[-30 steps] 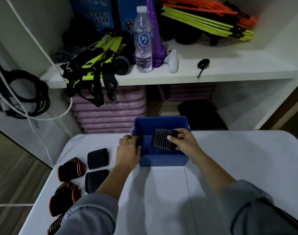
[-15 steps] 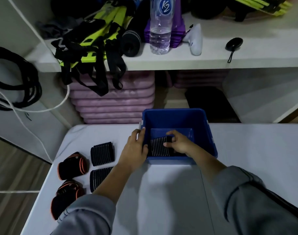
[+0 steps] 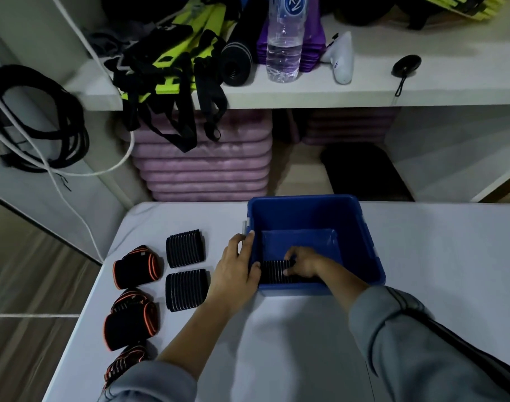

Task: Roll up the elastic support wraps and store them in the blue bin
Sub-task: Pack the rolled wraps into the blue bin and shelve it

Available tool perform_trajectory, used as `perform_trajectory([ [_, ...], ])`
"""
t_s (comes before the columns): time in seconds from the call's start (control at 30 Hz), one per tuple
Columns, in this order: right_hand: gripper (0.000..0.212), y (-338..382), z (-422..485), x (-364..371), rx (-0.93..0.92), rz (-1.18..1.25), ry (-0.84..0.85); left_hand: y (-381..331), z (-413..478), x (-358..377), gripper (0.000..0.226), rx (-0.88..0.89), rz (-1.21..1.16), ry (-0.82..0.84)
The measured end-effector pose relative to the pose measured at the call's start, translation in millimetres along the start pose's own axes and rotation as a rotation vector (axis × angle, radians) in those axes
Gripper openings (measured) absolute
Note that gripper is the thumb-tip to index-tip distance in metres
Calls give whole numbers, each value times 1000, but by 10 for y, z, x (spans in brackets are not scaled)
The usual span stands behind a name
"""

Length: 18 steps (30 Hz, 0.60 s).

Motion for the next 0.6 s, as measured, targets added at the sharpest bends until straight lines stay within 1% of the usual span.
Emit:
perform_trajectory([
  [0.07, 48, -31, -28, 23, 2, -37, 11, -17, -38, 34, 62, -7, -33, -3],
  [0.2, 51, -81, -74, 6, 6, -20, 16, -38, -73, 71, 61, -5, -68, -22],
  [0.3, 62, -69, -125, -58, 22, 21, -16, -24, -56, 44, 61, -5, -57, -28],
  [0.37, 61, 13, -179, -174, -12, 90, -122, -15, -61, -18, 62, -10, -81, -25],
  [0.43, 47, 202, -299, -361, -126, 217, -325, 41, -93, -138, 60, -42, -134, -63],
  [0.5, 29, 497, -537, -527, -282, 353, -544, 213, -163, -307, 47, -119, -139, -150],
  [0.53, 23, 677, -673, -552, -361, 413, -608, 338, -215, -400, 39, -164, -99, -208],
  [0.6, 19, 1062, -899, -440, -498, 493, -623, 647, -349, -550, 29, -285, -4, -297],
])
Point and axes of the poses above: each hand's wrist, its own z-axis towards the middle knuckle, its own x-axis out of the palm, y = z × x, the point moved 7 cm from there along z, towards the middle knuckle, and after that the axes turned 8 degrees about -y, right-handed, at the moved point
